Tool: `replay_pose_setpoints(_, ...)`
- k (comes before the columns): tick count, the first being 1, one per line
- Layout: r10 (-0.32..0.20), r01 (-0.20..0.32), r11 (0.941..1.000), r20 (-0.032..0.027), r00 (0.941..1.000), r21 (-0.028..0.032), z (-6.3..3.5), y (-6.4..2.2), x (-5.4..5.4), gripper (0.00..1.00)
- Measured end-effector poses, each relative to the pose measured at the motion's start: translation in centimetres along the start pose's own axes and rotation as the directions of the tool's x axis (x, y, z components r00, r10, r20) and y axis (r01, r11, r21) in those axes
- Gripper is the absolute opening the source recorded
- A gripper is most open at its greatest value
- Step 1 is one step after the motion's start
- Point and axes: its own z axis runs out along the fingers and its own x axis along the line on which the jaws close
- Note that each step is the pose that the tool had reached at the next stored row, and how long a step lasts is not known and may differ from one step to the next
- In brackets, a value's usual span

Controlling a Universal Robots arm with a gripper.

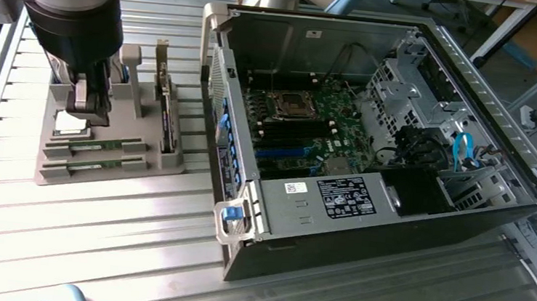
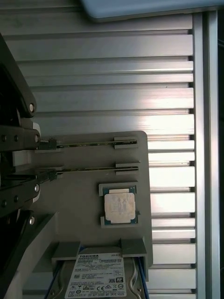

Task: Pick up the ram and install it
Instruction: 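Pick up the ram and move it above insertion slot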

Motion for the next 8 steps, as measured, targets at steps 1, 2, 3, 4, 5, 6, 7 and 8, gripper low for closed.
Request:
replay_pose_setpoints(1,0.000,0.000,1.0000,0.0000,1.0000,0.0000,0.02,0.00,0.00,0.30)
replay_pose_setpoints(2,-0.001,0.001,1.0000,0.0000,1.0000,0.0000,0.05,0.00,0.00,0.30)
replay_pose_setpoints(3,-0.001,0.001,1.0000,0.0000,1.0000,0.0000,0.07,0.00,0.00,0.30)
replay_pose_setpoints(4,-0.001,0.001,1.0000,-0.0001,1.0000,0.0000,0.10,0.00,0.00,0.30)
replay_pose_setpoints(5,-0.002,0.002,1.0000,-0.0001,1.0000,-0.0001,0.13,0.00,0.00,0.30)
replay_pose_setpoints(6,-0.002,0.002,1.0000,-0.0001,1.0000,-0.0001,0.16,0.00,0.00,0.30)
replay_pose_setpoints(7,-0.002,0.002,1.0000,-0.0001,1.0000,-0.0001,0.19,-0.01,0.00,0.30)
replay_pose_setpoints(8,-0.003,0.003,1.0000,-0.0001,1.0000,-0.0001,0.21,-0.01,0.00,0.30)
